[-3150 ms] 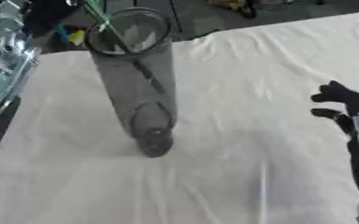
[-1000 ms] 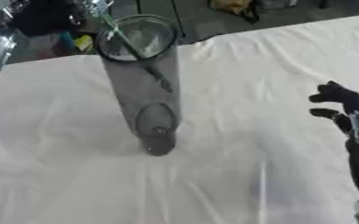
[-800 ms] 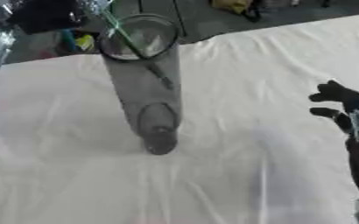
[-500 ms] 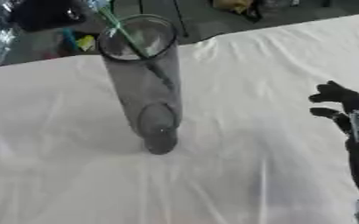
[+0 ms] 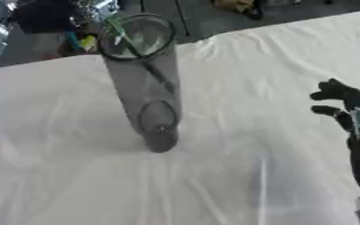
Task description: Arrange flowers into the vase.
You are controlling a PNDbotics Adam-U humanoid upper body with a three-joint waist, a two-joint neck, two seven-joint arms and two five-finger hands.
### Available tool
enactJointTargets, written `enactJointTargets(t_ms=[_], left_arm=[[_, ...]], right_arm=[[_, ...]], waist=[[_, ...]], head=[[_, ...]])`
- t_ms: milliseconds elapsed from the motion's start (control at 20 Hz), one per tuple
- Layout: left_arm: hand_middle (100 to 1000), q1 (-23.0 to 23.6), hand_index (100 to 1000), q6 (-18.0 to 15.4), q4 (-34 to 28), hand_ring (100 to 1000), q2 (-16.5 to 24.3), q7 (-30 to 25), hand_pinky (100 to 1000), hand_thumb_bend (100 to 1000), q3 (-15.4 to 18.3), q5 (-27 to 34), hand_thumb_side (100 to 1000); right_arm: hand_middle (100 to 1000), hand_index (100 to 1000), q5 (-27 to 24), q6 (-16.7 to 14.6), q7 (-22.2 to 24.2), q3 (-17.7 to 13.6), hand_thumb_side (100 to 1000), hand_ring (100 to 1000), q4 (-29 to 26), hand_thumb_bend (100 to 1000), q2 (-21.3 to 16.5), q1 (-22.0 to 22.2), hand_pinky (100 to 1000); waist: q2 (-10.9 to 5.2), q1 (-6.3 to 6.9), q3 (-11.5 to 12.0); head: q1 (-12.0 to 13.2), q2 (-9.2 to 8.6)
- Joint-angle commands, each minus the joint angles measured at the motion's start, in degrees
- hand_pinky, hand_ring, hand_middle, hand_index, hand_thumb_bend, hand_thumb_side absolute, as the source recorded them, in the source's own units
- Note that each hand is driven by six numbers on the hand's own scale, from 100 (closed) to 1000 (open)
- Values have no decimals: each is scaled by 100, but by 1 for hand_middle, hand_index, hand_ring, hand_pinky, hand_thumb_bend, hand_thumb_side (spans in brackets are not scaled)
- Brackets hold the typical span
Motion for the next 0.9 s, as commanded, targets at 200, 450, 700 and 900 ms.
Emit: enactJointTargets(t_ms=[200, 450, 700, 900], left_arm=[[884, -142, 1000, -45, -16, 900, 178, -150, 818, 100, 35, 8, 1000], [912, -138, 1000, -65, -12, 922, 182, -240, 851, 100, 29, 93, 1000], [925, -148, 1000, -64, -10, 938, 202, -460, 886, 117, 25, 221, 1000], [929, -152, 1000, -74, -29, 941, 215, -705, 894, 311, 23, 248, 1000]], right_arm=[[649, 794, -27, 19, 8, -25, 1000, 1000, -112, 100, -75, -27, 735], [648, 794, -33, 27, 22, -19, 1000, 1000, -112, 100, -71, -22, 735], [645, 794, -39, 30, 30, -17, 1000, 1000, -112, 100, -72, -16, 735], [644, 794, -53, 37, 40, -8, 1000, 1000, -112, 100, -71, -12, 735]], waist=[[-265, 55, 4], [-273, 58, 4], [-290, 59, 13], [-311, 66, 26]], head=[[30, 28], [41, 26], [45, 36], [53, 48]])
